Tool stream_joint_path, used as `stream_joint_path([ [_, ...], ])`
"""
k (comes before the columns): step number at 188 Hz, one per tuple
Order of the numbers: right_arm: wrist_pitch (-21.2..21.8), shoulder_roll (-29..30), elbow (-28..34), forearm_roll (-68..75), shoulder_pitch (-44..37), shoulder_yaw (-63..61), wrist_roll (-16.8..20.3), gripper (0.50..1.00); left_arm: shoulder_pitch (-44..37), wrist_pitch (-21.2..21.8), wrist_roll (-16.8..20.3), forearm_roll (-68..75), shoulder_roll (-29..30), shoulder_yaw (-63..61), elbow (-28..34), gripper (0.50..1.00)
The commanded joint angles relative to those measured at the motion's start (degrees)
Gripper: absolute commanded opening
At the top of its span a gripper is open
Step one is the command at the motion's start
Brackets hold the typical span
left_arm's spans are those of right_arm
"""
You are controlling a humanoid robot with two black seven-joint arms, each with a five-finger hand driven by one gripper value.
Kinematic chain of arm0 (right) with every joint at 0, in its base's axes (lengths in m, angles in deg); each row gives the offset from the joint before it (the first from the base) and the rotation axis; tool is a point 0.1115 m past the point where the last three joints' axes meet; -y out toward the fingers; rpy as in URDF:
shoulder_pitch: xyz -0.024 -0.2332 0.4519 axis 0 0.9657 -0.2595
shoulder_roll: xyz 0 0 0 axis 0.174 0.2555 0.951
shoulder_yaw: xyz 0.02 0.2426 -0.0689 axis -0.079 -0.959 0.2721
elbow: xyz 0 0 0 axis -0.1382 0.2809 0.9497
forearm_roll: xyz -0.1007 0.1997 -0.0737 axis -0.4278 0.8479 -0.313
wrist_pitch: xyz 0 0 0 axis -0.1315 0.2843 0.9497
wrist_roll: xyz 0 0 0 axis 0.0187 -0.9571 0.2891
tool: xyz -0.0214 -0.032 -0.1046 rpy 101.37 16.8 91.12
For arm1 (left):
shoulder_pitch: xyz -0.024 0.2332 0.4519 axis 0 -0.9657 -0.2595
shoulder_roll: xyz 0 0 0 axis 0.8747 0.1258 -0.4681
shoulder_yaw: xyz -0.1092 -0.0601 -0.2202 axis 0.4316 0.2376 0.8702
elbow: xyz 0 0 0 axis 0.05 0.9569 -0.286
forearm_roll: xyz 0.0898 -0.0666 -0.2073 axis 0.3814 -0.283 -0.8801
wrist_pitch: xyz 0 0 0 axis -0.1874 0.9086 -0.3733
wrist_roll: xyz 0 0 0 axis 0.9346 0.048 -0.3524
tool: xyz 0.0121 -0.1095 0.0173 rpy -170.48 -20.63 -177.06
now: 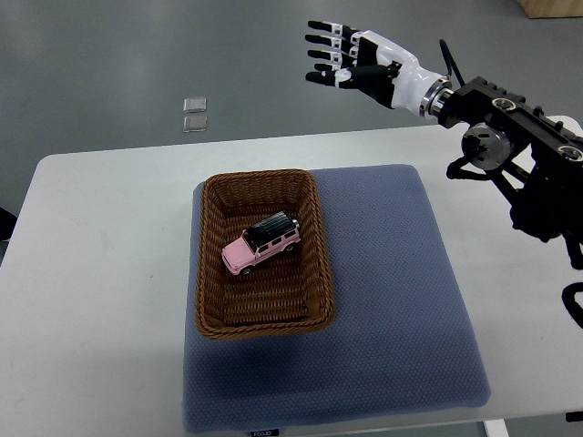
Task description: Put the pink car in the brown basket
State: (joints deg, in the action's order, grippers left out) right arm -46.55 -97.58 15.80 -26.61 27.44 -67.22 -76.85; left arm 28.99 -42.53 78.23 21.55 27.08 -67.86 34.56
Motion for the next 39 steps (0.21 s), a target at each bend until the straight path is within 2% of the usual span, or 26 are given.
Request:
stream_joint_path([
  [1,-0.07,0.32,-0.17,12.2,6.92,-7.31,0.01,0.911,0.0,0.0,-0.03,0.01,0.0,-0.06,-0.22,1.0],
  [23,-0.16,0.32,-0.53,16.07,9.73,-8.01,-1.49,0.911,0.0,0.0,-0.03,0.1,0.0,0.03,0.04,1.0],
  [39,-0.69,0.4,-1.05,16.25,10.88,-8.01,-5.18,0.913,0.0,0.0,-0.03,0.1,0.0,0.03,0.22,1.0],
])
